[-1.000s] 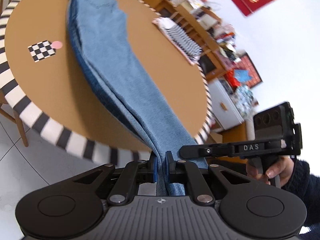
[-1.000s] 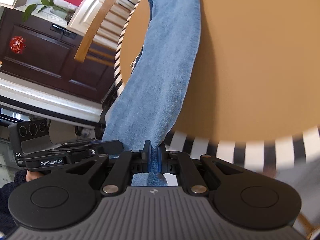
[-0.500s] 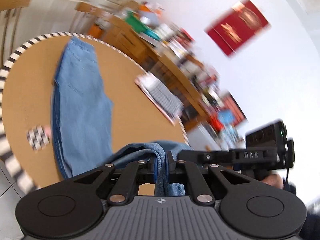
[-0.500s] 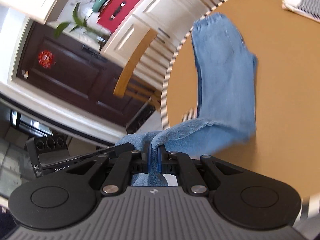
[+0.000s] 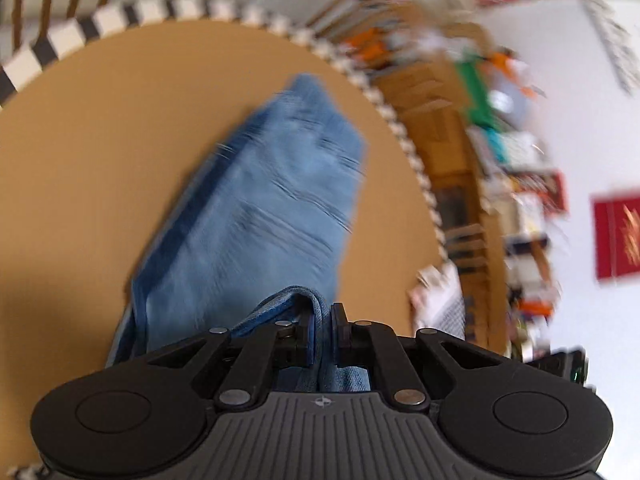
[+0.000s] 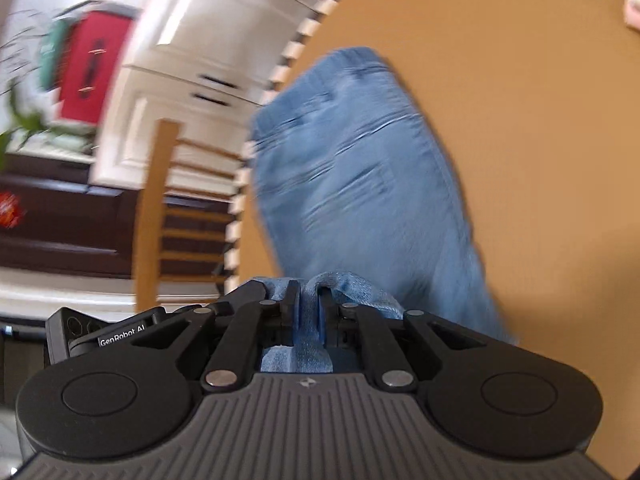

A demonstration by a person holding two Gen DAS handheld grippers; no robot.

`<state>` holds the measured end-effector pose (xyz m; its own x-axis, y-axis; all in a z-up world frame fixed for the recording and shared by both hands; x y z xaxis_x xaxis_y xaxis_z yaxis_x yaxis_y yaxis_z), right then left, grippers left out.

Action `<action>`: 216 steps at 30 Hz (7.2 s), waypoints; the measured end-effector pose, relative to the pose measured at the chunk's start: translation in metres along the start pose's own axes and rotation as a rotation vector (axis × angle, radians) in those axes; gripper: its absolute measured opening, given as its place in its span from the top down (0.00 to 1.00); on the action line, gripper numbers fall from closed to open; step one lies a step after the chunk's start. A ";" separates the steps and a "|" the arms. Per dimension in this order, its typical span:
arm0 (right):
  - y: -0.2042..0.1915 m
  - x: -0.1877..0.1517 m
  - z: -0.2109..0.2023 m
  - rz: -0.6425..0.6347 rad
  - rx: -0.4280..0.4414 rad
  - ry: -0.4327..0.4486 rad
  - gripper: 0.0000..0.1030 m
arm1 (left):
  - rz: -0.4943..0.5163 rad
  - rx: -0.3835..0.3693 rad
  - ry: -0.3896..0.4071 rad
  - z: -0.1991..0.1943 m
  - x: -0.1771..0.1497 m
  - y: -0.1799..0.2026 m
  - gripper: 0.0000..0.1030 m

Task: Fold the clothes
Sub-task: 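Fold the held leg ends over onto the waistband and open both tools, then close both tools on the folded end of the blue jeans, then lift the held jeans end with both tools and fold it over the rest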

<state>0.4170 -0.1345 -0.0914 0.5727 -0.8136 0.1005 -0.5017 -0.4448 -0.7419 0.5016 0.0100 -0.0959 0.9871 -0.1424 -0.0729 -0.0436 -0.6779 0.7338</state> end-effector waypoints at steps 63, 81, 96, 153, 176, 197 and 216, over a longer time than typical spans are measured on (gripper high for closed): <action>0.009 -0.184 0.001 -0.742 -0.249 0.207 0.81 | 0.895 0.271 0.203 -0.012 -0.116 -0.051 0.73; 0.014 -0.315 -0.015 -0.648 -0.387 0.309 0.74 | 0.735 0.204 0.180 -0.076 -0.203 -0.123 0.83; 0.012 -0.318 -0.029 -0.594 -0.424 0.362 0.75 | 0.770 0.269 0.118 -0.093 -0.207 -0.120 0.63; 0.073 -0.279 -0.018 -0.018 -0.028 0.275 0.84 | 0.412 0.178 0.099 -0.087 -0.150 -0.145 0.75; 0.075 -0.280 -0.017 -0.011 -0.053 0.270 0.84 | 0.425 0.184 0.091 -0.089 -0.150 -0.146 0.76; 0.071 -0.281 -0.017 -0.053 -0.072 0.280 0.84 | 0.400 0.179 0.069 -0.090 -0.148 -0.147 0.77; -0.002 -0.395 -0.112 0.204 -0.014 0.072 0.85 | 0.202 0.195 -0.187 -0.212 -0.249 -0.154 0.86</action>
<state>0.1194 0.1461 -0.0552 0.4108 -0.9117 -0.0034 -0.6118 -0.2728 -0.7424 0.2948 0.3028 -0.0471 0.9110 -0.4056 -0.0747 -0.2823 -0.7453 0.6040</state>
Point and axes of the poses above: each gripper's, at about its wrist camera, not at the fingertips, and z roughly the way its jaws point, y to its right, x to its top, the point moved 8 cm from there along z, roughly the way its jaws point, and after that the axes turned 7 degrees about -z, right-handed, at the moved point
